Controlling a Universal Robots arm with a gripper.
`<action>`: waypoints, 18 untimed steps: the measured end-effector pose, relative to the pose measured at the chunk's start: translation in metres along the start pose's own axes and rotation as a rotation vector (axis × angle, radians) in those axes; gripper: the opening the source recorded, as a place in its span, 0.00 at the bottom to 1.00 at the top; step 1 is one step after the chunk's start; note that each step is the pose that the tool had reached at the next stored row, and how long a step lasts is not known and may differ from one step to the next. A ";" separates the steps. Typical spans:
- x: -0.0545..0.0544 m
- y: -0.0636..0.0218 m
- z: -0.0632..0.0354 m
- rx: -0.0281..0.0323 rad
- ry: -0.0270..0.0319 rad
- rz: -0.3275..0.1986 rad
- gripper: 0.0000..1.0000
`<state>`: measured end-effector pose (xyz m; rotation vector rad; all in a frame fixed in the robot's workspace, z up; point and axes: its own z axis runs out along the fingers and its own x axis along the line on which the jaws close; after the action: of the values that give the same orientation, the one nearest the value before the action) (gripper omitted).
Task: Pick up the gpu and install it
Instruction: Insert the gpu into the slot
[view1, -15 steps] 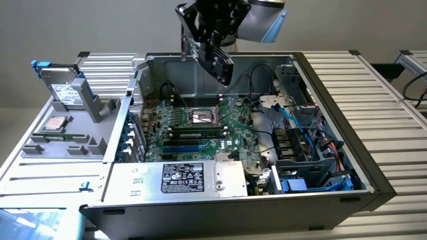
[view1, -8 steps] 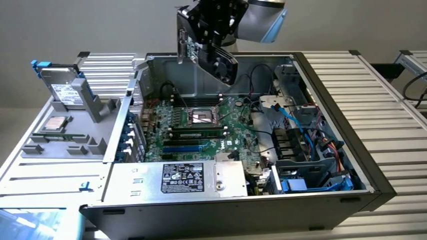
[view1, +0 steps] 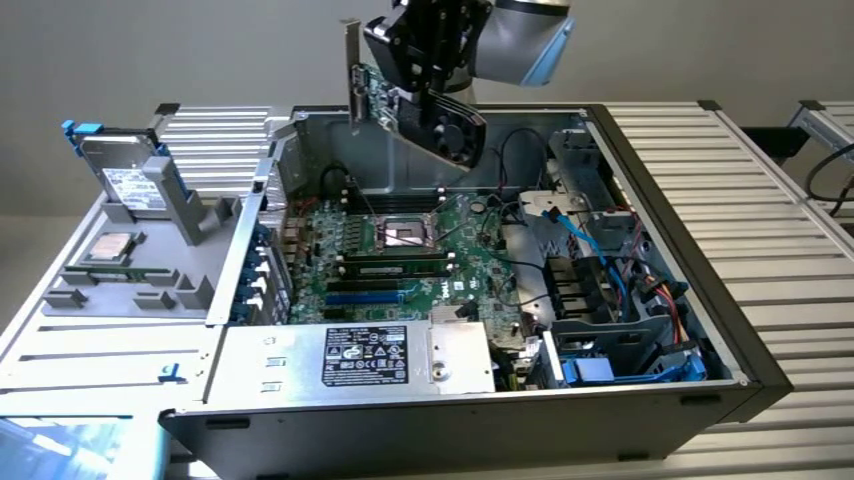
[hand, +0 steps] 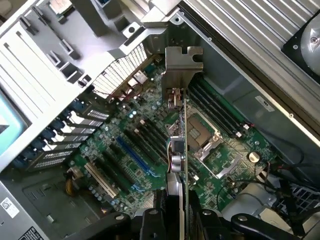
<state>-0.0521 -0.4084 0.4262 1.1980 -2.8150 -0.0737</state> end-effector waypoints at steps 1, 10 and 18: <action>0.000 0.0000 0.0000 0.0026 -0.0002 -0.018 0.28; 0.000 -0.0001 0.0009 0.0247 -0.0004 -0.181 0.28; 0.000 -0.0002 0.0030 0.0472 -0.0027 -0.326 0.28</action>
<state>-0.0521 -0.4083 0.4231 1.6566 -2.6083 -0.0287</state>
